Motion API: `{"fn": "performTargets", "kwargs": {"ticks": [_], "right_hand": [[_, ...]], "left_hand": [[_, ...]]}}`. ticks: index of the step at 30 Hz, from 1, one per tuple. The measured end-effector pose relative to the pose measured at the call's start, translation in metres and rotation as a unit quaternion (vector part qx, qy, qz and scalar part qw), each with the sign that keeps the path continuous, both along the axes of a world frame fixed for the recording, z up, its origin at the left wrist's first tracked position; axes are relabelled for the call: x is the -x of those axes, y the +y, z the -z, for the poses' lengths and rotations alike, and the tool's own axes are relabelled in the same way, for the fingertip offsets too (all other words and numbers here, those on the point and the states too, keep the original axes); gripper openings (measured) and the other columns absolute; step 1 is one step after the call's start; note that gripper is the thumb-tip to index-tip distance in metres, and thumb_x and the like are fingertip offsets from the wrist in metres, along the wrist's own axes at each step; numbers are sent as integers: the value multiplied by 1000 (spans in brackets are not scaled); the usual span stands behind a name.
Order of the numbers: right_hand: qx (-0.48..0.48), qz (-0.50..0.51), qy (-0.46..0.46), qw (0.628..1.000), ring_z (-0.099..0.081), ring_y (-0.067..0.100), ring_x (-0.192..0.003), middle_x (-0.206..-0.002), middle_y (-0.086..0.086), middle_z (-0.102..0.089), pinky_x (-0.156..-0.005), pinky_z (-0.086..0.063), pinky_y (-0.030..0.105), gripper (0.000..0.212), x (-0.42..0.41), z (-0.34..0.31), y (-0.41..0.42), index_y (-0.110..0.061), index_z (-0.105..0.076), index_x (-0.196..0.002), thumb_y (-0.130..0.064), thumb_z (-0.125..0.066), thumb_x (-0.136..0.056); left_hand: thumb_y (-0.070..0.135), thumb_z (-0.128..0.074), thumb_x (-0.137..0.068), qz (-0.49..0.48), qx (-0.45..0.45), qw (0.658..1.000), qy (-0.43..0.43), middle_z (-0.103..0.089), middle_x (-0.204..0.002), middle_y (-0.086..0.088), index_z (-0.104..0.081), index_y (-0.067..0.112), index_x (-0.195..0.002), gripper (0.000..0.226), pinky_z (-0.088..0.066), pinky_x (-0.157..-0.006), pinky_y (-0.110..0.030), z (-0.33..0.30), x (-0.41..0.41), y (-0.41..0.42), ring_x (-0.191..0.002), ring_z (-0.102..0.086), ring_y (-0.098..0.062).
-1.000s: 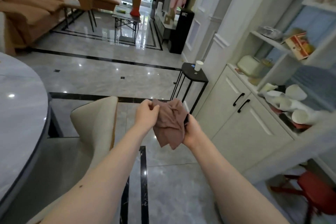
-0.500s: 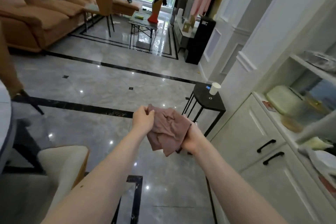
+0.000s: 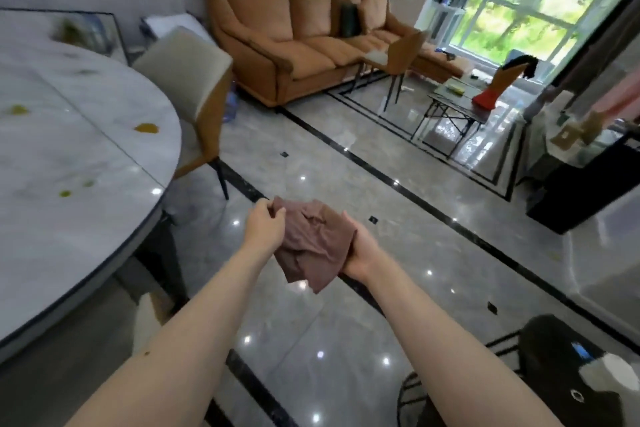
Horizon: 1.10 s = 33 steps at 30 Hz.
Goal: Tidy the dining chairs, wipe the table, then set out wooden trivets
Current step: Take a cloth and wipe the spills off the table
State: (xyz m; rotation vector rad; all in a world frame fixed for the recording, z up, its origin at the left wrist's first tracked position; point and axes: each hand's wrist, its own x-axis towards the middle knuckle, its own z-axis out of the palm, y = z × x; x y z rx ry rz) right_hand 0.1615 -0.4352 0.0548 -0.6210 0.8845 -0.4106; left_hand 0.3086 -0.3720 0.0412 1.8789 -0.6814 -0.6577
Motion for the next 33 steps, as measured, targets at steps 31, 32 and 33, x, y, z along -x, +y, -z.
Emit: {"fn": "performTargets", "kwargs": {"ticks": [31,32,33], "right_hand": [[242,-597,47,764,-60,16,-88,-119,13,-61,-76,-51,25,38,-486,94,-58,-1,-51,-130,6,-47,-93],[267,-601,45,752,-59,17,-95,-123,14,-59,-84,-50,27,38,-494,100,-58,-1,-50,-131,2,-49,-93],[309,-603,44,734,-57,18,-102,-127,15,-57,-90,-47,27,39,-498,106,-59,-2,-50,-132,0,-50,-93]], "left_hand": [[15,-53,-94,-660,-117,740,-55,-59,-111,-22,-54,-1,-108,22,-44,-85,-41,93,-324,48,-103,-55,-37],[16,-55,-93,-662,-144,733,-65,-55,-118,-22,-52,-1,-115,28,-42,-90,-43,98,-331,49,-109,-52,-38],[16,-56,-92,-656,-185,728,-80,-49,-127,-23,-48,-1,-124,37,-38,-97,-45,105,-336,48,-117,-47,-38]]}}
